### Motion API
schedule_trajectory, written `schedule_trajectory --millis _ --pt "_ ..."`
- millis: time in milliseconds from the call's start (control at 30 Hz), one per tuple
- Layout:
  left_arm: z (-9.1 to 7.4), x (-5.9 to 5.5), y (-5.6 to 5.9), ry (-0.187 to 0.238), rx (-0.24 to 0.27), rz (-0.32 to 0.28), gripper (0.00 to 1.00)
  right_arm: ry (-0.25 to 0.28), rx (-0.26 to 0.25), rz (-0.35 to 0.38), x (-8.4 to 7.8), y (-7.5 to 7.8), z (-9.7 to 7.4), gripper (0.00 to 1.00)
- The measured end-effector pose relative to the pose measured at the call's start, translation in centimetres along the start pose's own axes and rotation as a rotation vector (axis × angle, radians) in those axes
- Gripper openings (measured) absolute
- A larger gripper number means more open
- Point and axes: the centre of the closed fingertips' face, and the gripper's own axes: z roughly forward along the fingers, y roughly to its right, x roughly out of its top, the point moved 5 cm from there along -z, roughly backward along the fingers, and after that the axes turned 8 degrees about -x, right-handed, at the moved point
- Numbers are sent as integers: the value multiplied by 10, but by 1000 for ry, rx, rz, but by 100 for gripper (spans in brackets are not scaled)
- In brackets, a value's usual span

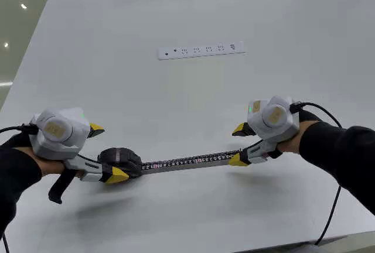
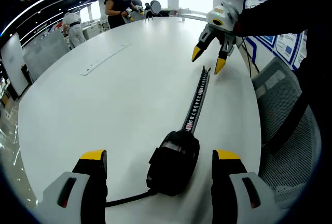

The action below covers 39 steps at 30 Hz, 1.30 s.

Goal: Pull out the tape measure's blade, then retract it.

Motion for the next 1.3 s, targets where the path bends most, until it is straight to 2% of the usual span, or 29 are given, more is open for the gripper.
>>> schedule_trajectory --millis 67,100,167,233,267,300,400,500,533,567,633,733,767,800,867,967,1067,1200,1267,1300 --pt "0 -1 0 13 17 -1 82 -14 -3 77 -4 -2 -3 48" --pt "0 -1 -3 25 44 7 88 -10 -7 85 -4 -2 -4 50" --pt "-2 -3 -2 27 46 -19 90 4 -46 100 -6 0 -9 53" --pt "-5 -3 -1 47 53 -42 94 25 -51 167 -6 -2 -13 55" --pt "-7 -4 -1 57 78 -60 96 54 -74 178 -5 -3 -17 58" --pt "-8 -5 -1 63 81 -64 97 67 -82 178 -6 -4 -19 60" --pt "-10 -9 2 85 78 -108 99 86 -105 203 -10 -8 -27 65" --pt "-13 -12 4 98 100 -124 99 112 -135 244 -15 -9 -34 68" --pt "-15 -11 5 124 107 -130 99 113 -153 243 -18 -10 -38 71" --pt "-16 -11 6 134 114 -140 99 119 -167 245 -20 -10 -40 76" --pt "-20 -14 6 148 143 -147 99 125 -172 275 -25 -11 -45 79" --pt "-23 -18 8 176 160 -183 99 132 -209 296 -31 -9 -54 82" --pt "-25 -19 11 190 158 -201 99 143 -249 311 -33 -5 -57 86" --pt "-25 -19 13 207 148 -213 99 148 -252 312 -35 -4 -59 89" --pt "-29 -23 12 210 206 -198 99 143 -267 321 -40 -3 -64 92" --pt "-32 -26 16 234 214 -229 99 141 -278 337 -50 -4 -69 92" --pt "-33 -28 22 257 201 -239 99 141 -276 341 -59 -10 -72 95" --pt "-35 -35 25 253 233 -242 99 118 -274 358 -73 -18 -79 99" --pt "-37 -39 25 237 263 -242 99 109 -281 363 -80 -16 -83 99" --pt "-38 -39 26 243 269 -250 99 114 -279 366 -81 -16 -86 99"
